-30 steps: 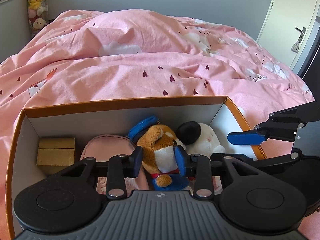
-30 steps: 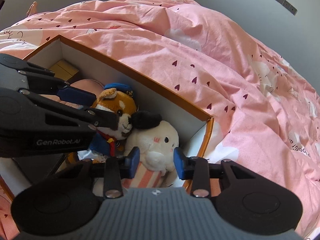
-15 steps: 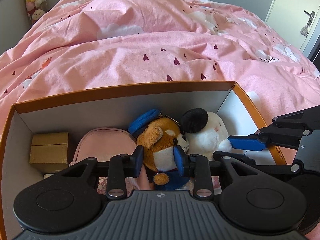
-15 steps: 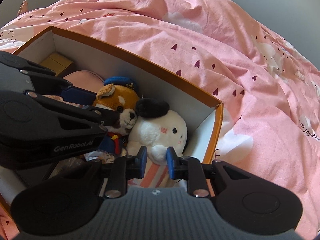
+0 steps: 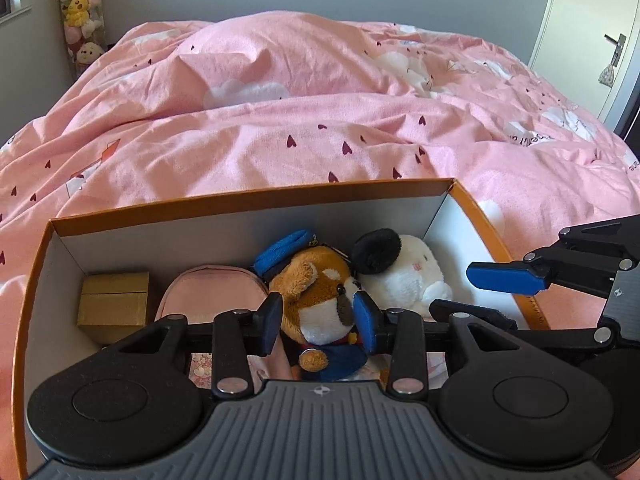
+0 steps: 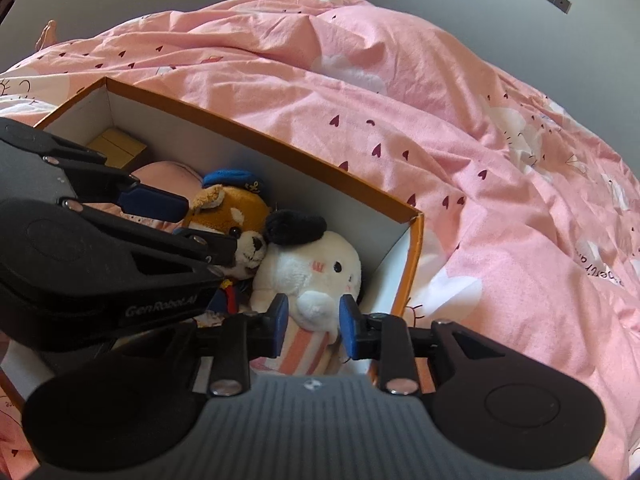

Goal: Organize objects
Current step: 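Lower both plushes into the box and open both tools, then grip the yellow tape measure with the left tool while the right tool grips the orange knitted fruit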

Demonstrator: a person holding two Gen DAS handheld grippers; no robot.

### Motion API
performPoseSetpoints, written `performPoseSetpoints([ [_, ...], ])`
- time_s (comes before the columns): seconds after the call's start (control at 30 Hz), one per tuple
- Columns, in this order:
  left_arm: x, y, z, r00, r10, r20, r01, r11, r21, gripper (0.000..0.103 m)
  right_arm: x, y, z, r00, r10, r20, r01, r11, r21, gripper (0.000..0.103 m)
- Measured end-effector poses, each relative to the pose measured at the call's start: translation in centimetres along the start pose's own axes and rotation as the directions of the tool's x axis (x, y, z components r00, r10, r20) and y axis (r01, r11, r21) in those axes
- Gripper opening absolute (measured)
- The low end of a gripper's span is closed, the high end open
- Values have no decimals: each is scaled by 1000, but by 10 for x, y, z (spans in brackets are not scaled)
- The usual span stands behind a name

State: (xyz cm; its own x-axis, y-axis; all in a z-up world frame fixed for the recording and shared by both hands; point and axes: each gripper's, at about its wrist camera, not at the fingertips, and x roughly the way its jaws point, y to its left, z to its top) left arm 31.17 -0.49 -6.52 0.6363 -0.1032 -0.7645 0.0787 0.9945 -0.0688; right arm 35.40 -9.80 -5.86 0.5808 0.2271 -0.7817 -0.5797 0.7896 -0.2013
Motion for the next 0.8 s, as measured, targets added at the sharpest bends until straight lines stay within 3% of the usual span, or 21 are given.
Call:
performPoseSetpoints([
  [0.13, -36, -5, -2, 997, -7, 83, 7, 1000, -6, 45, -36, 2, -5, 996, -45, 82, 45, 999, -2, 33],
  [0.3, -85, -11, -17, 980, -59, 188, 62, 998, -11, 50, -89, 5, -21, 980, -36, 197, 26, 998, 51, 40],
  [0.5, -128, -21, -45, 963, -71, 259, 60, 997, 50, 50, -137, 18, -55, 954, -40, 298, 11, 995, 97, 50],
  [0.6, -141, -22, -61, 960, -105, 259, 92, 994, 63, 50, -153, 22, -75, 945, -38, 325, -8, 990, 141, 51],
  [0.8, -148, -14, -91, 967, -188, 172, 186, 982, 28, 50, -161, 27, -111, 955, -2, 295, -77, 964, 254, 52],
])
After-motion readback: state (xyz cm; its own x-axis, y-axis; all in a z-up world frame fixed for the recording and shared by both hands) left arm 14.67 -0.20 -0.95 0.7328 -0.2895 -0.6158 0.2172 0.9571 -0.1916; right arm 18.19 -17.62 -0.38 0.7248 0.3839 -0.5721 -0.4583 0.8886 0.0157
